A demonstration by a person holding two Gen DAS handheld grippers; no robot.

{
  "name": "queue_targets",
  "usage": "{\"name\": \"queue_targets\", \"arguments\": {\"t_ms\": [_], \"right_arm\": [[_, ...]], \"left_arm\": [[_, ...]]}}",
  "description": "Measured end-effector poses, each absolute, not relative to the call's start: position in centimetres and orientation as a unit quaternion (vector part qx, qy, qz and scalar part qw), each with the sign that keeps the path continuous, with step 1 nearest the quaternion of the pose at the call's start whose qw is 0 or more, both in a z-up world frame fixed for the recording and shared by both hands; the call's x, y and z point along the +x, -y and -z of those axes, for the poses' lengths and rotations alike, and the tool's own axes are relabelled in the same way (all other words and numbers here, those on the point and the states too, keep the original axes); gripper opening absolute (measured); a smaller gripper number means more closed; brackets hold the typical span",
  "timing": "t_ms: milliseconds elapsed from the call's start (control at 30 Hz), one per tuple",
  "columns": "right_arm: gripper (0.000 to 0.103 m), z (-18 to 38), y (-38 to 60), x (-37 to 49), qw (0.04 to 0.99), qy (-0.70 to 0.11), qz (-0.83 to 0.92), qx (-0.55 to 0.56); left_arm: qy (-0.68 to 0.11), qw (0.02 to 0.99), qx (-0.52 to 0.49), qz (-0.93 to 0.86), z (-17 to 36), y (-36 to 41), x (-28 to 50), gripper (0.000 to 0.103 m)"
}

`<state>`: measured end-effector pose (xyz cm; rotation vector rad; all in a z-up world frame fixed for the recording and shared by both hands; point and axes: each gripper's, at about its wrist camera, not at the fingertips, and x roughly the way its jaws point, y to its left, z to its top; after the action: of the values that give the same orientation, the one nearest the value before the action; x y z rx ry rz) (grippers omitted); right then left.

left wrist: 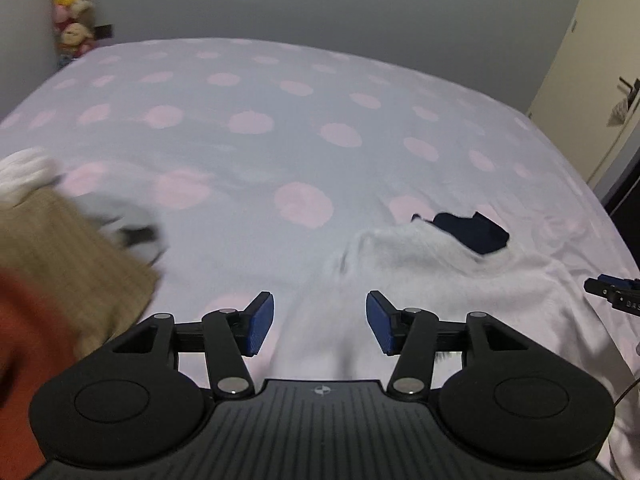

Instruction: Fold clothes

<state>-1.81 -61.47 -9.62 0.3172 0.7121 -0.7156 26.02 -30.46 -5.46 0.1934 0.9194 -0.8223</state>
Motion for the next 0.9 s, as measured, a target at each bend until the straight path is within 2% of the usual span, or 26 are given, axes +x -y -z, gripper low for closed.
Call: {"name": "queue_targets", "arguments": {"t_ms": [67,233,467,767,833,900], "right_arm": [[0.065,8.6,58.4,-3.5,0.873,-0.327,0.327,0.155],[0.071,6.9,50.8,-7.9,0.890,-0.305,0.284,0.184],[0.075,8.2,42.3,-11.8,0.893,-0.306,0.259,0.206],[0.076,11.3,34.8,-14.6,0.892,-0.305,0.267,0.202],[0.077,11.4,34.4,-14.3,0.895,-0.304,0.271,0.183],[0.077,11.7,34.0,-13.9,0.894,-0.313,0.275,0.168]], "left_arm": [[-0.436,0.816,0.082,0.370,4.9,26.9,24.4,0.049],[-0.453,0.826,0.045,0.334,4.3,18.0,19.9,0.049],[-0.505,0.818,-0.004,0.275,6.9,8.4,13.5,0.054],[-0.585,0.776,-0.042,0.233,12.3,4.6,8.2,0.054],[-0.583,0.776,-0.041,0.237,12.5,4.6,7.5,0.052],[-0.579,0.776,-0.051,0.244,12.6,4.5,7.3,0.041]]}}
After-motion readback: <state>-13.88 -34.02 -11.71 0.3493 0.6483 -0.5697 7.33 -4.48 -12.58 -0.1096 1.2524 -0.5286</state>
